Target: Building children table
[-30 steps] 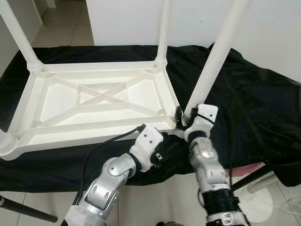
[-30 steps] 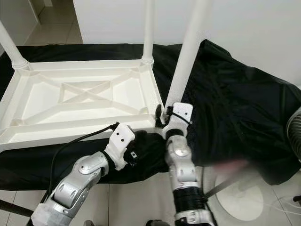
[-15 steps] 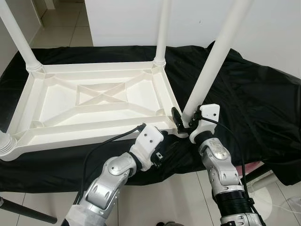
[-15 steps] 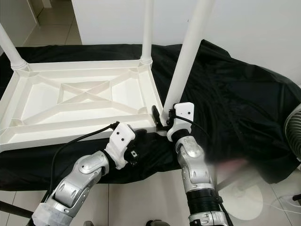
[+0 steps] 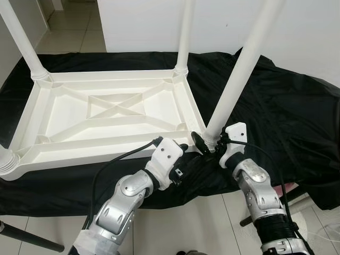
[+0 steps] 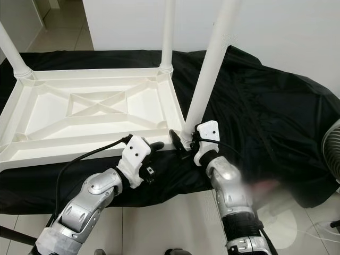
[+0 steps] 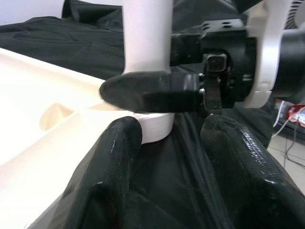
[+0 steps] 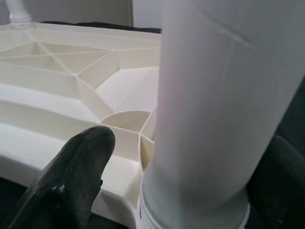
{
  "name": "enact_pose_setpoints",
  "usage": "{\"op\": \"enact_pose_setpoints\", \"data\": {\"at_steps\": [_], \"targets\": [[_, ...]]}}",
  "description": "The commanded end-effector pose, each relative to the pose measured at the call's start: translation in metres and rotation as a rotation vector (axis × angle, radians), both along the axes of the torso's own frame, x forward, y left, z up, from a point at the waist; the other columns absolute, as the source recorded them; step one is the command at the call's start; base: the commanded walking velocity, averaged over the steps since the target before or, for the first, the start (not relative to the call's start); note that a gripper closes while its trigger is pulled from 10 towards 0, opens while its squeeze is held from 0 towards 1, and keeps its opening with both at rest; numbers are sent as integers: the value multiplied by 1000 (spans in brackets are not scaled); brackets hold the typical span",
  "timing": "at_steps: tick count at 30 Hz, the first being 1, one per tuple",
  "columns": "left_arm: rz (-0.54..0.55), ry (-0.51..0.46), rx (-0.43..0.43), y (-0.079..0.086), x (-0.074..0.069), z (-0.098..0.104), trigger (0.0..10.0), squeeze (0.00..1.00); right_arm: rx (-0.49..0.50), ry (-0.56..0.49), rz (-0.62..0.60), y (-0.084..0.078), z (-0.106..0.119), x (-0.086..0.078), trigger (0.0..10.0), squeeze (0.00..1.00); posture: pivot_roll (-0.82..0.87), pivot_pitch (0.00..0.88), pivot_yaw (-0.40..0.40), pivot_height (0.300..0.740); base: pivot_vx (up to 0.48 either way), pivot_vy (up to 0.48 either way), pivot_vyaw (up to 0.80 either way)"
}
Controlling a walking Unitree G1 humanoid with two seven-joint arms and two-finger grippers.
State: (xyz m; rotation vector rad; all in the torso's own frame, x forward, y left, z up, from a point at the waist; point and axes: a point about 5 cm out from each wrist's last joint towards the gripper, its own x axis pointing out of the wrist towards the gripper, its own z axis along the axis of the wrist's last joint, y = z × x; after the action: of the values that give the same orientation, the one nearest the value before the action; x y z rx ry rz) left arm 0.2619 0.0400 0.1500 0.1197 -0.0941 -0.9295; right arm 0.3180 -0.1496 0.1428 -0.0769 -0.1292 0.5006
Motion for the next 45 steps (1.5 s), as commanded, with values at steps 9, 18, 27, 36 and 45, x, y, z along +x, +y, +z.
{"op": "enact_pose_setpoints", "data": {"at_steps": [9,18,27,36,45], "targets": [[-14,-1,23,-1,-2,-4,10000,0,-104,4,60,-13,1,12,7804,0,-61,76,-51,740,0,0,0],[-42,2,3,-5,-5,-2,10000,0,-129,10,81,-18,1,18,0,0,-56,79,-50,740,0,0,0],[-45,0,9,-5,-5,-2,10000,0,-107,4,82,-20,1,19,3961,0,-54,78,-44,740,0,0,0],[-56,-2,13,-4,-4,-1,10000,0,-3,41,-57,-22,-1,18,10000,0,-59,77,-37,740,0,0,0],[-56,-2,17,-4,-2,-2,10000,0,48,50,-230,-2,-1,13,10000,0,-64,78,-35,740,0,0,0]]}}
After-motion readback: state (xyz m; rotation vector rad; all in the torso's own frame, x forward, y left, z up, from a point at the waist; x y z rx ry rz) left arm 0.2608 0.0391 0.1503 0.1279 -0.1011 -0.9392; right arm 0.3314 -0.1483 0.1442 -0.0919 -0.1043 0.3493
